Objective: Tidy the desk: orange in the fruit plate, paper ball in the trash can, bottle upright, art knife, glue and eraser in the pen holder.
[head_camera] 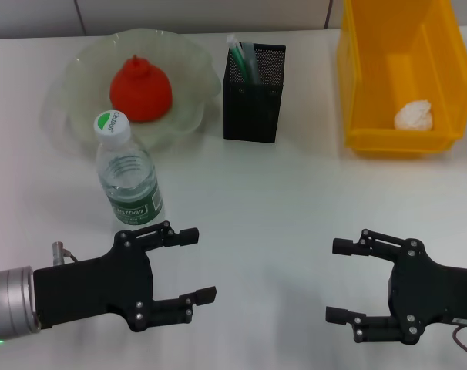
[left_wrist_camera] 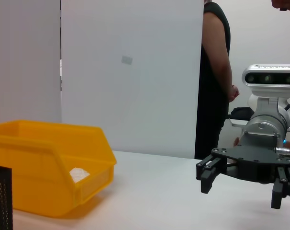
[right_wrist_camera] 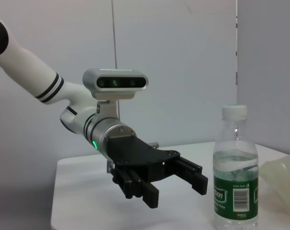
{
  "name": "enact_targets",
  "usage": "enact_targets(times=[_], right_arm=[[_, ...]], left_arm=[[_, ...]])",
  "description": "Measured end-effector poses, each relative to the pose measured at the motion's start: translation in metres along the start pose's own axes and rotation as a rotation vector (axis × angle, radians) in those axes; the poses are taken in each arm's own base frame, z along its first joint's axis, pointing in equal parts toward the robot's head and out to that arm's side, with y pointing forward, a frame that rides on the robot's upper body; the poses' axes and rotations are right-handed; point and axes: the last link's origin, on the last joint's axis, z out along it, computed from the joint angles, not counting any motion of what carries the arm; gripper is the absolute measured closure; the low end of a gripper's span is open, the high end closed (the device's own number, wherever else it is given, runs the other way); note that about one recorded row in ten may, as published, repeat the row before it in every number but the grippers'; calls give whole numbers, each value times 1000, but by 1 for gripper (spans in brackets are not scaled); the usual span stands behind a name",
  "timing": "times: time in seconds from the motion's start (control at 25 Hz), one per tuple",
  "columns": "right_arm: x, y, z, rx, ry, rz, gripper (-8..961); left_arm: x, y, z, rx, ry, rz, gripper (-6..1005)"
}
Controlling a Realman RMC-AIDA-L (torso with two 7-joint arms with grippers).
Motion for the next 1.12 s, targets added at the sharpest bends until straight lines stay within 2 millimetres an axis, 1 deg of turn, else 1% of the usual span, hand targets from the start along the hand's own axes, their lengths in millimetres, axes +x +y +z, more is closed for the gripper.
enact_targets(times=[0.4, 1.12], right_arm=[[-1, -6, -3, 50, -23, 10, 117], [-1, -6, -4, 52, -22, 11, 116]], left_arm=[[-2, 2, -2, 6, -1, -1, 216], [-2, 4, -2, 10, 7, -3, 216]])
